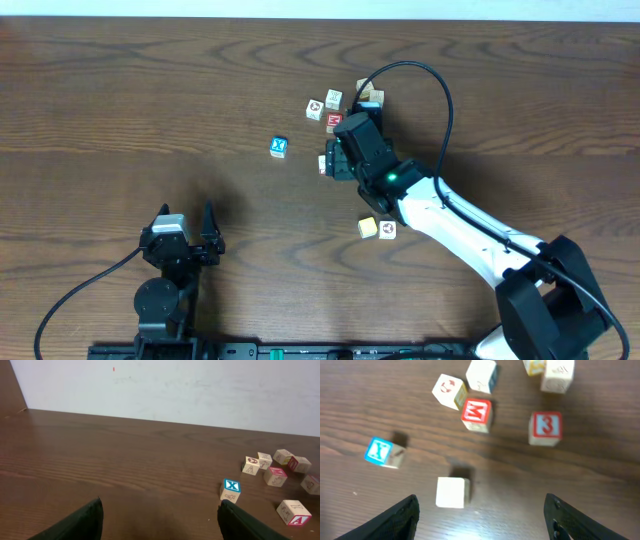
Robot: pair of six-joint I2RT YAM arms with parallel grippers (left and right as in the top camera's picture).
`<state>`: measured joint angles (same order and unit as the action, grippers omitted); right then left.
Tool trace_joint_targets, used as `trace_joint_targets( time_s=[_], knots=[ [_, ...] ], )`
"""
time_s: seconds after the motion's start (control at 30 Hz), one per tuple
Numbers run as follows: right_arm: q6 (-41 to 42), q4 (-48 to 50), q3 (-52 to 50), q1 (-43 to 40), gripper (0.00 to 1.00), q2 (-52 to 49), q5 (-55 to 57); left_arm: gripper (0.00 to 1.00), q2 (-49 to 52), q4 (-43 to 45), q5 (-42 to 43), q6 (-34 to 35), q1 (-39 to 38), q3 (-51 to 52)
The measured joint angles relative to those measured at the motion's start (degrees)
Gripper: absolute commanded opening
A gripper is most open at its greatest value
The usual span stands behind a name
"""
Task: Lift 4 blocks
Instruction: 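Move the right gripper back to the block cluster over the green N block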
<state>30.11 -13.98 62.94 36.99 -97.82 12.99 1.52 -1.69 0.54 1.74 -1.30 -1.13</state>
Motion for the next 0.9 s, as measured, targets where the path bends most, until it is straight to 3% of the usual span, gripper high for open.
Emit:
trace_joint_targets(
  time_s=[0.27,0.5,0.9],
  knots=[
    [-0.4,2.7,1.8,0.2,0.74,-8.2,-2.1,0.74,0.0,0.0,0.0,0.0,0.0,0.0],
    [-1.2,1.4,7.7,0.3,0.66,-15.9,-5.5,0.74,0.0,0.0,0.0,0.0,0.0,0.0],
    [-2.3,-1.2,9.9,3.9,0.57,-17.3,-4.9,0.73,0.0,0.0,0.0,0.0,0.0,0.0]
  ],
)
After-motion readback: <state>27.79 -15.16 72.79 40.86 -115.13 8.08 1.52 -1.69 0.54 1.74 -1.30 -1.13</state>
